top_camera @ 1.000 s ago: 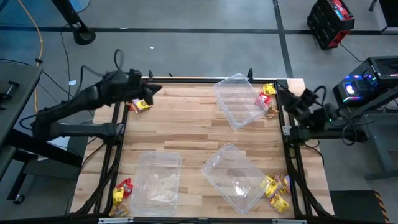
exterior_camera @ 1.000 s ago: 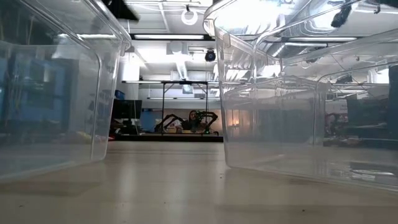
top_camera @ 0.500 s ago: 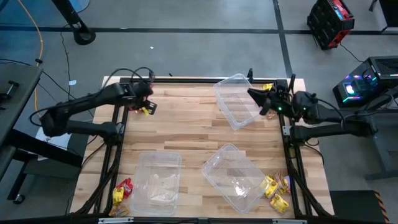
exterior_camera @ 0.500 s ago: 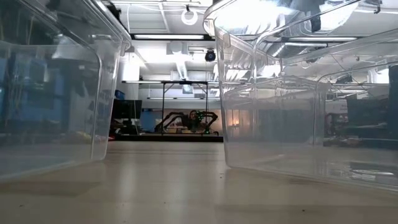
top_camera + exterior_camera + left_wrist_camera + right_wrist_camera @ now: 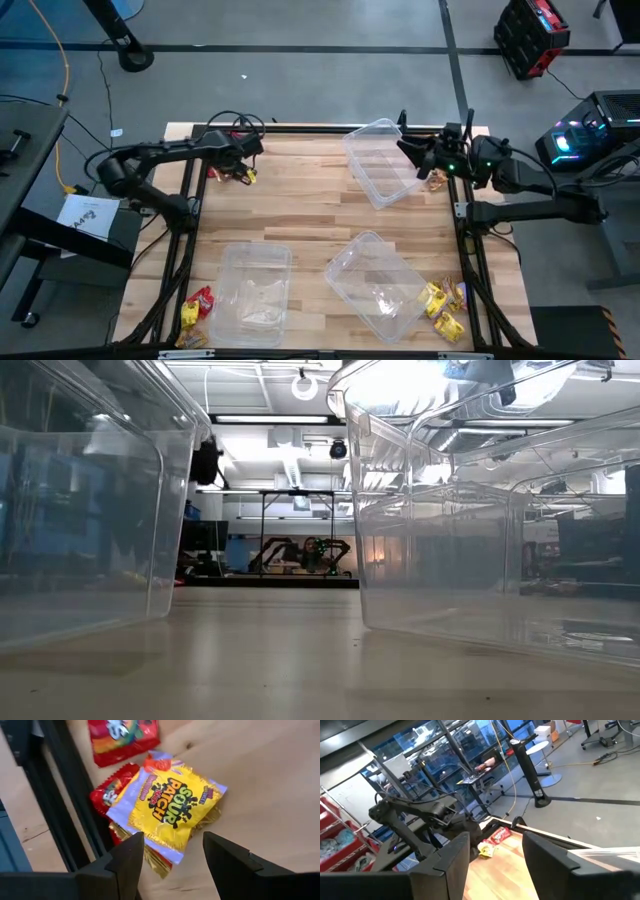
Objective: Sort candy
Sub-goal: Put the yellow candy into the bottom left transparent bin
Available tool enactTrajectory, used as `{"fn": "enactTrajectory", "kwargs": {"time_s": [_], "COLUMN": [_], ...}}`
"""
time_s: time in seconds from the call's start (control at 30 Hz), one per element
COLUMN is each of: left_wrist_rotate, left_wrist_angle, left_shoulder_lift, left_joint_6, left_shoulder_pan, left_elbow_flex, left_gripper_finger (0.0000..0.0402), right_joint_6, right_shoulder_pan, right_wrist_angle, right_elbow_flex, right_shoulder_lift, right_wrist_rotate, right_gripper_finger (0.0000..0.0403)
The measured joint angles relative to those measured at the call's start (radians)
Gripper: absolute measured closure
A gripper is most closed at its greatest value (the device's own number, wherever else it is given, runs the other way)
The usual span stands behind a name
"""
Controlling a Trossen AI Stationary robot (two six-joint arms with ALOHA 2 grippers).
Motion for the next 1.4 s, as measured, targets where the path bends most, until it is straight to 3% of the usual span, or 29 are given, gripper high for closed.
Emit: {"fn": "enactTrajectory", "kwargs": {"time_s": [0.3, 0.43, 0.6, 0.77, 0.9, 1.03, 1.17, 1.4], "left_wrist_rotate": [0.005, 0.063, 0.093, 0.115, 0.237, 0.418, 0.534, 0.516], "left_wrist_angle": [0.025, 0.021, 0.038, 0.010, 0.038, 0.226, 0.465, 0.859], "left_shoulder_lift": [0.161, 0.180, 0.114, -0.030, -0.193, -0.329, -0.376, -0.288], "left_joint_6": [0.103, 0.132, 0.127, 0.108, 0.081, 0.062, -0.014, -0.099], "left_shoulder_pan": [0.064, 0.074, 0.059, 0.056, 0.024, -0.073, -0.199, -0.384], "left_elbow_flex": [0.001, 0.001, 0.000, 0.000, 0.000, 0.000, 0.002, 0.005], "left_gripper_finger": [0.0205, 0.0254, 0.0383, 0.0397, 0.0400, 0.0401, 0.0401, 0.0401], "right_joint_6": [0.000, 0.000, 0.000, 0.000, 0.000, 0.000, 0.000, -0.001], "right_shoulder_pan": [0.000, 0.000, 0.000, 0.000, 0.000, 0.000, 0.000, 0.000], "right_wrist_angle": [0.001, 0.001, 0.001, 0.001, 0.001, 0.001, 0.001, 0.001], "right_elbow_flex": [0.000, 0.000, 0.000, 0.000, 0.000, 0.000, 0.000, 0.000], "right_shoulder_lift": [0.012, 0.014, 0.014, 0.014, 0.014, 0.014, 0.014, 0.015], "right_wrist_rotate": [-0.001, -0.001, -0.001, -0.001, -0.001, -0.001, -0.001, -0.001], "right_gripper_finger": [0.0226, 0.0226, 0.0226, 0.0226, 0.0226, 0.0226, 0.0226, 0.0226]}}
